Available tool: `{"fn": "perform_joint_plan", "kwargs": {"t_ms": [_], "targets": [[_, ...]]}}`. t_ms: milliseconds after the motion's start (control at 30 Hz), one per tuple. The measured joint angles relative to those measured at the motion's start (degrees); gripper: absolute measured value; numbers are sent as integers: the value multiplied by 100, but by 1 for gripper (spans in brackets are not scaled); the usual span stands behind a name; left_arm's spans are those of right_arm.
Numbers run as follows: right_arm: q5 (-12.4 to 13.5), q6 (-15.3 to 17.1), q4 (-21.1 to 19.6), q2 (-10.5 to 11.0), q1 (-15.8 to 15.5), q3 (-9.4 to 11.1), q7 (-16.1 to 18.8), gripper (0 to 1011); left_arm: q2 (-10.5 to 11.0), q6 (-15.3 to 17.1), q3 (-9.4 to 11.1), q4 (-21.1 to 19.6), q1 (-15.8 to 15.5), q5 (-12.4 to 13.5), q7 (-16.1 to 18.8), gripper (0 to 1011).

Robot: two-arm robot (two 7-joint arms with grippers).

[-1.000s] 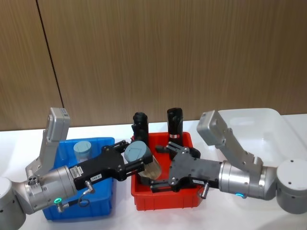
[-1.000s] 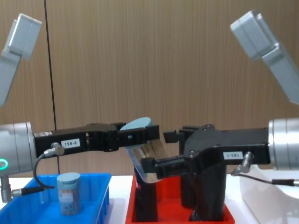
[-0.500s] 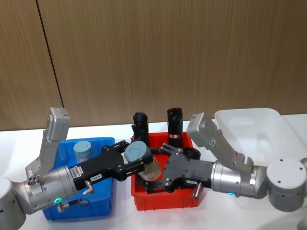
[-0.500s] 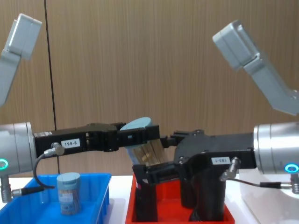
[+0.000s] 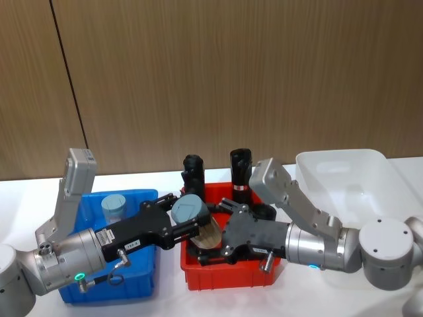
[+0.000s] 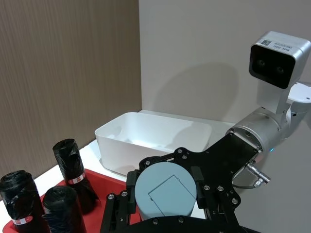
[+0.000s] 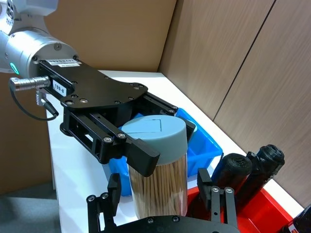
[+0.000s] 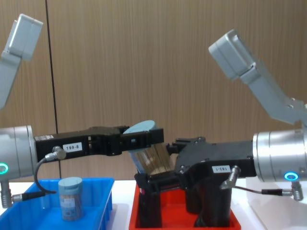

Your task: Pick the cotton swabs from the blue box and place them into the white box.

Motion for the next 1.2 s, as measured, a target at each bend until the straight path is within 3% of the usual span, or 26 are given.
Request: {"fn": "perform_joint_plan", "kwargs": {"t_ms": [200, 467, 933, 1200], "targets": [[-27, -29, 62, -1, 28, -19, -35, 895, 0, 0, 0, 0, 0, 0, 0, 669], [-32, -48, 62, 26, 25, -41, -28, 646, 0, 0, 0, 0, 0, 0, 2, 669], [2, -37, -45, 111, -35, -79, 1, 639, 0, 0, -1, 0, 0, -1, -6, 683], [40, -40, -105, 140, -69, -109, -2, 640, 0, 0, -3, 0, 0, 0, 0, 898]]}}
